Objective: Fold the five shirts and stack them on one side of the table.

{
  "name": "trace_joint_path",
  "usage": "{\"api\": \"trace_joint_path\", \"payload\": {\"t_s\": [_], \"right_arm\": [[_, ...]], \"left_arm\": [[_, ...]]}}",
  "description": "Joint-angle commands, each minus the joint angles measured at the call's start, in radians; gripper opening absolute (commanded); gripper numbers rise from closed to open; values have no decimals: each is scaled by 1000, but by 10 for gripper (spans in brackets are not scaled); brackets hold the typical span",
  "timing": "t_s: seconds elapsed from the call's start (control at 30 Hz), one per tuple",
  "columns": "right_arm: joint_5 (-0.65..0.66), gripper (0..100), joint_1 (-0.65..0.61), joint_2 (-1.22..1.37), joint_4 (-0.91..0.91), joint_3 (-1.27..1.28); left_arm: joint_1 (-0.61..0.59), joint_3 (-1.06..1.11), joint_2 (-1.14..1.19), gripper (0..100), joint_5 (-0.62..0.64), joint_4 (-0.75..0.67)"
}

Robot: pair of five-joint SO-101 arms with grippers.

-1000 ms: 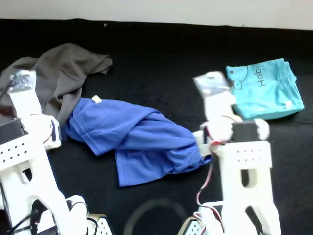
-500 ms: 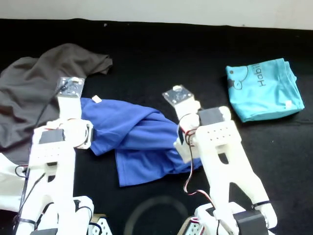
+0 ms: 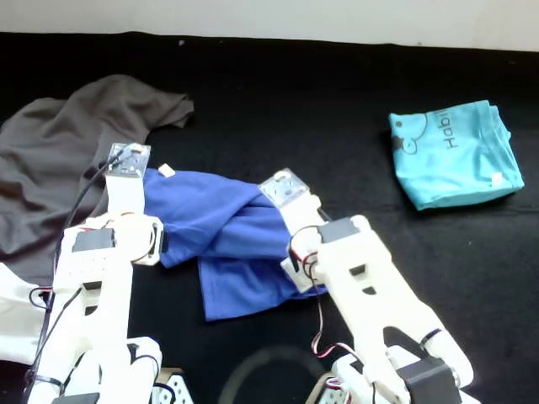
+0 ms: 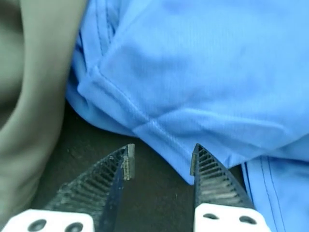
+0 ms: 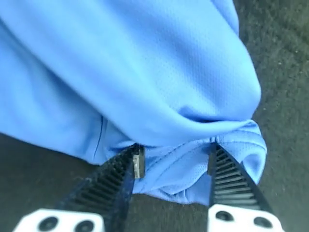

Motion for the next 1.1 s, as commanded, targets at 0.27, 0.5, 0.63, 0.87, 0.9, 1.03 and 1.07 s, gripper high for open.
{"api": "trace_joint_path", "payload": {"t_s": [0.27,0.5,0.63,0.87,0.9,1.03,1.07], "right_arm": [[195,7,372,-13,-35,12],[255,7,599,-12,104,-291],[255,7,639,-12,209,-476],[253,85,638,-13,475,-645],[253,127,641,-13,510,-665],[256,209,642,-13,624,-728],[256,202,642,-13,644,-743]], "left_arm": [[18,-157,-27,200,-3,206],[18,-361,-19,200,-3,396],[25,-390,-18,202,-3,388],[140,-354,102,203,46,229],[150,-357,148,203,46,216],[154,-409,334,202,44,184],[154,-433,378,201,44,189]]}}
